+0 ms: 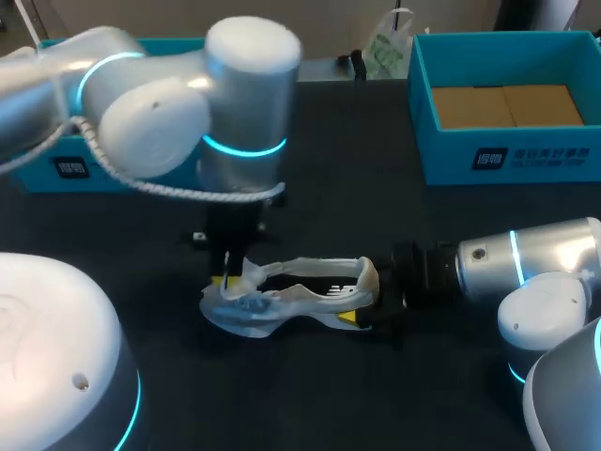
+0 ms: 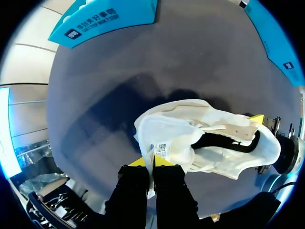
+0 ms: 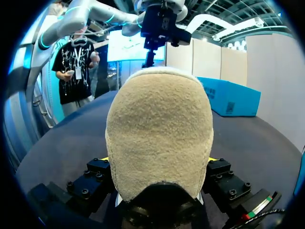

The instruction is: Take the shoe out of the shoebox, open the shoe tongue, remove and reinsert the insole, then place the shoe into the shoebox

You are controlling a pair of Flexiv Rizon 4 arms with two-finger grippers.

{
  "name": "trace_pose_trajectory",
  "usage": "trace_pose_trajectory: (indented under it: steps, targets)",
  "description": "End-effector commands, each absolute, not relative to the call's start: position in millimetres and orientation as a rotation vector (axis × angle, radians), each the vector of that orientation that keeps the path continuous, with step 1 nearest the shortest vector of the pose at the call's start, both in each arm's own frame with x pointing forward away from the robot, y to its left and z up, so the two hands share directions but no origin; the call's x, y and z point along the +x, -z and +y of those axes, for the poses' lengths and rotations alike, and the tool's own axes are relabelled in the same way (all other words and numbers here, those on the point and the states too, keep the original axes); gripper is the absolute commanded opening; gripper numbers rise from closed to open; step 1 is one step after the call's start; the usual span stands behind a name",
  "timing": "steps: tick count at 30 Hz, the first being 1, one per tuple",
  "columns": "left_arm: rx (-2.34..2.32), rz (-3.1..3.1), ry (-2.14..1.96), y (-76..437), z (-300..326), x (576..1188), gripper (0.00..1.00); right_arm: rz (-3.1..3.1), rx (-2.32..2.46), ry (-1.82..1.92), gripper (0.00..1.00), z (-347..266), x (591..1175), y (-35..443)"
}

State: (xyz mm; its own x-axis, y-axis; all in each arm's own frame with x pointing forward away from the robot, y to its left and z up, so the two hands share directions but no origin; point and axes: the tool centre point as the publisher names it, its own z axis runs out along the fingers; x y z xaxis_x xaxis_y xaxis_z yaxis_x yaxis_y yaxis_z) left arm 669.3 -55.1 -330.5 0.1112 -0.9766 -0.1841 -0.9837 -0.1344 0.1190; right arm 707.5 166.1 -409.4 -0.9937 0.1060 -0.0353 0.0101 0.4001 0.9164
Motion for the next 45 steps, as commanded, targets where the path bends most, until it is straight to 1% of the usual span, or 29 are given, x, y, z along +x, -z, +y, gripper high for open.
trace_pose_trajectory:
  steps: [1,11,12,14,17,19,21,23,26,30,34,39,43,45]
  targets:
    - [-2.481,2.134,-0.065,347,-45,668,0.00,2.562,0.108,-1.661,0.00,167,707,408]
    - [-2.464,2.088,-0.147,373,-30,674,0.00,2.562,0.108,-1.661,0.00,167,707,408]
    - [-2.464,2.087,-0.152,374,-28,674,0.03,2.562,0.108,-1.661,0.00,167,707,408]
    - [-2.460,2.077,-0.165,374,-24,674,0.14,2.562,0.108,-1.661,0.00,167,707,408]
    - [-2.453,2.068,-0.181,374,-18,673,0.36,2.562,0.108,-1.661,0.00,167,707,408]
    - [-2.448,2.067,-0.185,371,-14,672,0.44,2.562,0.108,-1.661,0.00,167,707,408]
    - [-2.442,2.067,-0.183,366,-11,671,0.56,2.562,0.108,-1.661,0.00,167,707,408]
    - [-2.429,2.070,-0.170,361,-9,670,0.71,2.562,0.108,-1.661,0.00,167,707,408]
    - [-2.404,2.087,-0.137,350,-8,668,0.84,2.562,0.108,-1.661,0.00,167,707,408]
    - [-2.383,2.129,-0.067,328,-11,668,0.85,2.562,0.108,-1.661,0.00,167,707,408]
    - [-2.353,2.188,-0.004,307,-18,672,0.82,2.562,0.108,-1.661,0.00,167,707,408]
    - [-2.269,2.239,0.053,285,-33,682,0.81,2.562,0.108,-1.661,0.00,167,707,408]
    - [-2.204,2.317,0.054,264,-47,687,0.84,2.562,0.108,-1.661,0.00,167,707,408]
    - [-2.169,2.363,0.051,255,-54,689,0.84,2.562,0.108,-1.661,0.00,167,707,408]
